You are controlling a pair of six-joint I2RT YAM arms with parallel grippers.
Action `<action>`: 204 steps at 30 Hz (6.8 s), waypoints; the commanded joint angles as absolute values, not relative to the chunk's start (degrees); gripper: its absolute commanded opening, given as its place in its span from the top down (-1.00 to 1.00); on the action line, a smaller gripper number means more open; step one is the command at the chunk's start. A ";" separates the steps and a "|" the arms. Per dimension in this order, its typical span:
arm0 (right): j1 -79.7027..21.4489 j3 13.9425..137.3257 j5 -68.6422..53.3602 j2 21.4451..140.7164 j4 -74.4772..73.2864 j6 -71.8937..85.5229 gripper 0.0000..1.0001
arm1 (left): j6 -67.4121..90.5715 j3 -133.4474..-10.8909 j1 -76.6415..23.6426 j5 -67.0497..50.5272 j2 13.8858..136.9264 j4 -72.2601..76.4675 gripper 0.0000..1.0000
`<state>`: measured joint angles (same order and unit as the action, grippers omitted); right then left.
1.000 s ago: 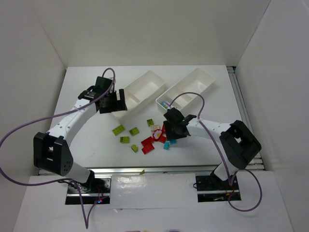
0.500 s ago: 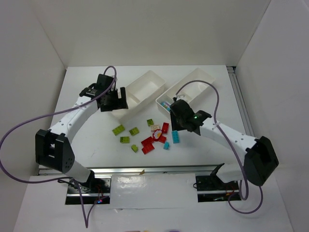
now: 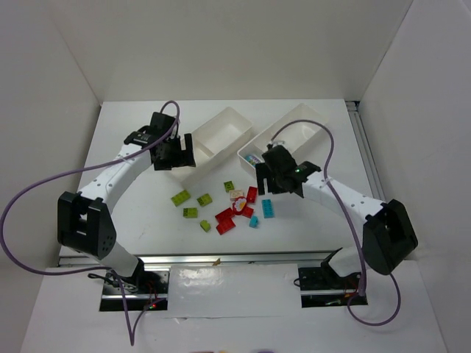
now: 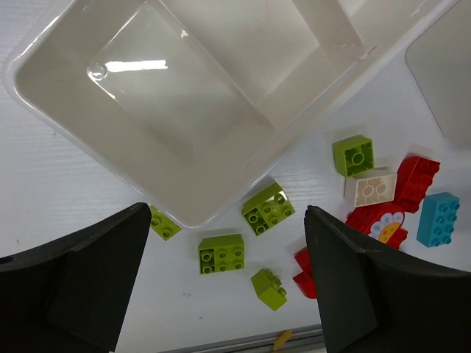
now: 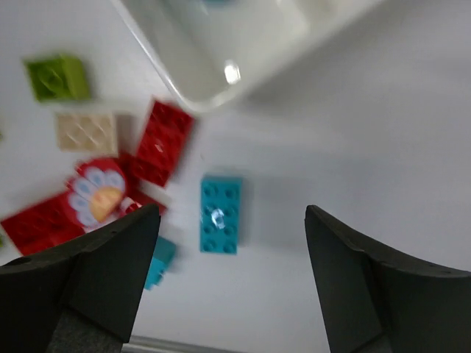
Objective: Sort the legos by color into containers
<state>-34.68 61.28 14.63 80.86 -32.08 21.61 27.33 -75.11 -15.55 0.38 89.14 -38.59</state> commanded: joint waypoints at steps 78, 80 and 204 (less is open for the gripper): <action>-52.56 48.69 9.32 88.49 -25.84 25.49 -0.64 | 28.92 -73.66 -17.84 1.31 89.47 -38.32 -0.93; -52.56 48.69 9.32 89.29 -25.22 25.49 -0.55 | 28.92 -73.65 -17.84 1.32 89.47 -38.32 -0.93; -49.75 75.67 16.08 101.96 -34.44 28.48 0.00 | 27.60 -76.20 -18.90 8.26 91.32 -41.66 -0.93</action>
<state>-49.36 72.77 12.91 106.69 -32.84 28.64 28.56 -73.93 -18.70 8.69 90.41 -41.93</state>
